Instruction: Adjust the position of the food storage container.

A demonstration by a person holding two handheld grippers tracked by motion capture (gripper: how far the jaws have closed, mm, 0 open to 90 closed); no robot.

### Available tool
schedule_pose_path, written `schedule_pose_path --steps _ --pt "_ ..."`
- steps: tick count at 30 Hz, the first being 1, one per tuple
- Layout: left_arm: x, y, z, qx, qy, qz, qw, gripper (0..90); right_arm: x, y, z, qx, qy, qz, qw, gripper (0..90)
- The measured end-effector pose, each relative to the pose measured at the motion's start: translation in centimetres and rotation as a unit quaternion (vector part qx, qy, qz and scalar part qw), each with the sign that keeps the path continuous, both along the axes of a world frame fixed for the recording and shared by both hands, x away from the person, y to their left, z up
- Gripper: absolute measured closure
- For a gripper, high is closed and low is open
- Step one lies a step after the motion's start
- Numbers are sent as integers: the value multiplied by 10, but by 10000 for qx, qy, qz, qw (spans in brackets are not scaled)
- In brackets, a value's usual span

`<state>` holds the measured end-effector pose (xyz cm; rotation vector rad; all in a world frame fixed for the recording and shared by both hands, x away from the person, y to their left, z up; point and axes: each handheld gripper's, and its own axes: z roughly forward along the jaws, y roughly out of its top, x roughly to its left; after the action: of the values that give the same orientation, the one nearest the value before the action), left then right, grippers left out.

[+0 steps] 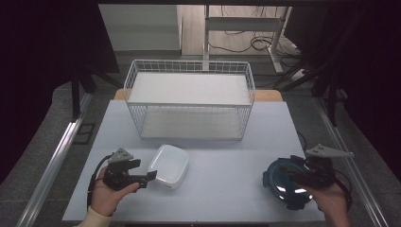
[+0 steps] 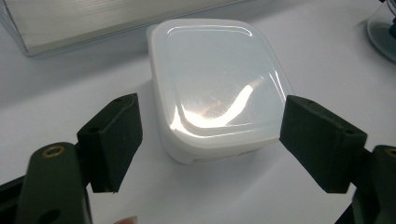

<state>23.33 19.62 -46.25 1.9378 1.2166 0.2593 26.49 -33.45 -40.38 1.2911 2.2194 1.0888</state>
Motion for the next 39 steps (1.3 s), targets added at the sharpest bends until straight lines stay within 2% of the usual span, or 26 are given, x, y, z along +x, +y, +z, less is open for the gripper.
schedule_pose_path --steps 5,10,15,18,22,27,31,32,33,34,39 --pt "-1 2 1 -17 -27 19 10000 207 -2 -24 3 -194 -24 -461 9987 421" --pt "0 4 2 -19 -36 65 10000 207 1 -43 -1 -287 99 -833 9961 489" --pt "0 3 1 11 -24 40 10000 207 9 -54 -7 -398 260 -940 9944 553" --pt "0 2 0 21 -14 38 10000 206 13 -61 -13 -601 371 -1096 9915 603" --pt "1 4 -1 31 -12 48 10000 206 15 -70 -20 -691 474 -1193 9893 691" --pt "1 5 -1 45 -4 57 10000 206 16 -78 -25 -1010 664 -1409 9826 810" --pt "1 4 -1 64 -11 28 10000 206 15 -83 -30 -1094 808 -1478 9796 883" --pt "1 4 -1 64 -11 28 10000 206 15 -83 -30 -1094 808 -1478 9796 883" --pt "0 4 0 69 -19 23 10000 206 15 -84 -32 -1143 849 -1506 9783 890" --pt "0 3 0 67 -18 26 10000 206 15 -85 -35 -1251 948 -1527 9757 893" --pt "0 3 0 73 -15 16 10000 206 16 -86 -46 -1261 1368 -1554 9702 895"
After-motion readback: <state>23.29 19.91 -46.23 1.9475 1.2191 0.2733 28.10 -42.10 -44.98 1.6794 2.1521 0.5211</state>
